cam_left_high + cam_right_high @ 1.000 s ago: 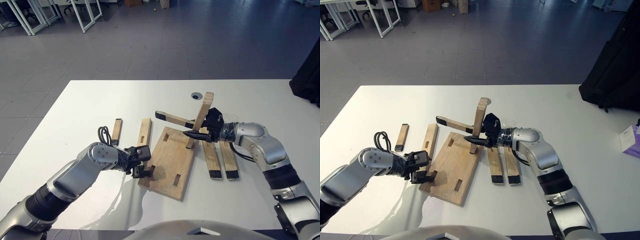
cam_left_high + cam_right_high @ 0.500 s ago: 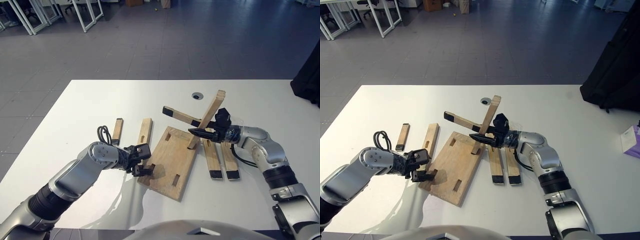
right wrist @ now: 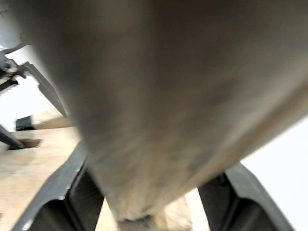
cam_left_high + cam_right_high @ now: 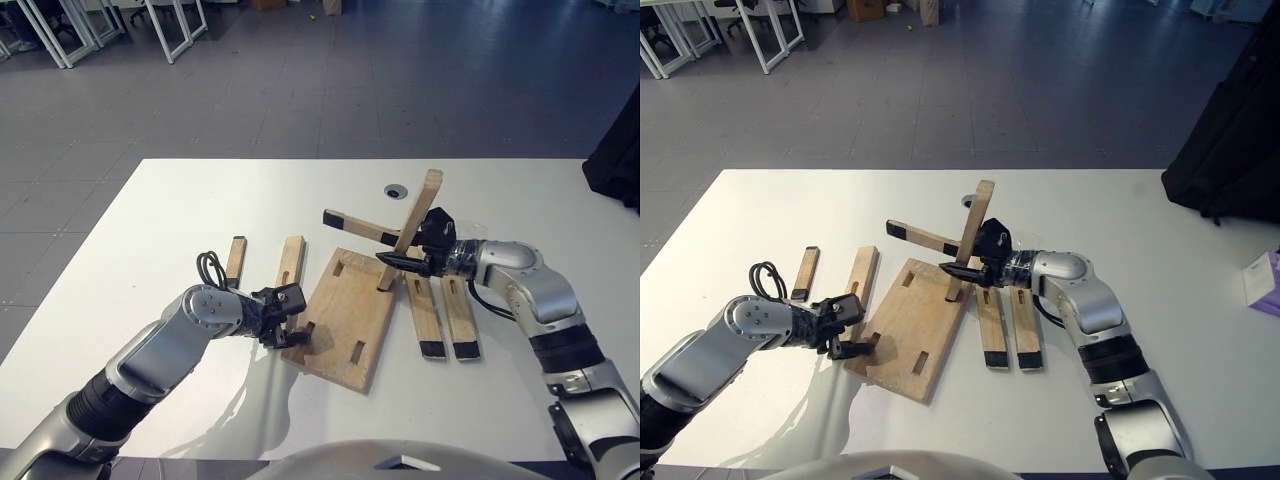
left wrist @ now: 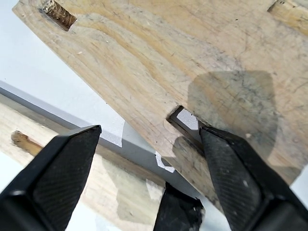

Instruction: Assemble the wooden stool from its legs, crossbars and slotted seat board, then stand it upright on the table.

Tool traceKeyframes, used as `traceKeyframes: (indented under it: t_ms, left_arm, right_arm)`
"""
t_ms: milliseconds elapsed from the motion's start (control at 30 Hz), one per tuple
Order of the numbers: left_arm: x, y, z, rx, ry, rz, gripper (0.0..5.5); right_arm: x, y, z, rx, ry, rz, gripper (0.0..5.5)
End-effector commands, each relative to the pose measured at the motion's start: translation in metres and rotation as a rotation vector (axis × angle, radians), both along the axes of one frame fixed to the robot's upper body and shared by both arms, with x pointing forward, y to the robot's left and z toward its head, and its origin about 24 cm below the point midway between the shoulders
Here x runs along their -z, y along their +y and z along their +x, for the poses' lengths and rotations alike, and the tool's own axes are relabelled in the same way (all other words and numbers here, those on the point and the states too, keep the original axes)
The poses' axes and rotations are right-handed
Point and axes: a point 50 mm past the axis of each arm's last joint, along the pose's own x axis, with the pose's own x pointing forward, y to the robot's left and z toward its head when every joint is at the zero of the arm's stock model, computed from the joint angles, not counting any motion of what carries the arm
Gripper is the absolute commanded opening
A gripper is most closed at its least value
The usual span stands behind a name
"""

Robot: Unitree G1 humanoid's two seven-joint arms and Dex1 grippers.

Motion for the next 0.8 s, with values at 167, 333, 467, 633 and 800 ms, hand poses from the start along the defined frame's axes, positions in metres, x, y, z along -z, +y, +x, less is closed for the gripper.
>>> traceKeyframes:
  t_ms: [167, 333, 467, 633, 800]
  left_arm:
    - [0.024, 0.001, -0.019, -0.028, 0.141, 0.009, 3.79]
    - [0.027, -0.002, -0.024, -0.055, 0.143, -0.003, 3.79]
    - [0.029, -0.002, -0.025, -0.084, 0.136, -0.009, 3.79]
    - [0.032, 0.0, -0.025, -0.15, 0.121, -0.022, 3.79]
    - [0.032, 0.001, -0.026, -0.163, 0.124, -0.025, 3.79]
  right_arm:
    - [0.004, -0.021, -0.009, -0.043, 0.13, -0.101, 4.18]
    - [-0.001, -0.044, -0.017, -0.081, 0.169, -0.241, 5.19]
    - [-0.046, -0.079, 0.007, 0.149, 0.009, -0.337, 5.47]
    - [-0.166, -0.08, 0.04, 0.655, -0.407, 0.049, 4.66]
    - [-0.243, -0.042, 0.029, 0.7, -0.4, 0.709, 4.66]
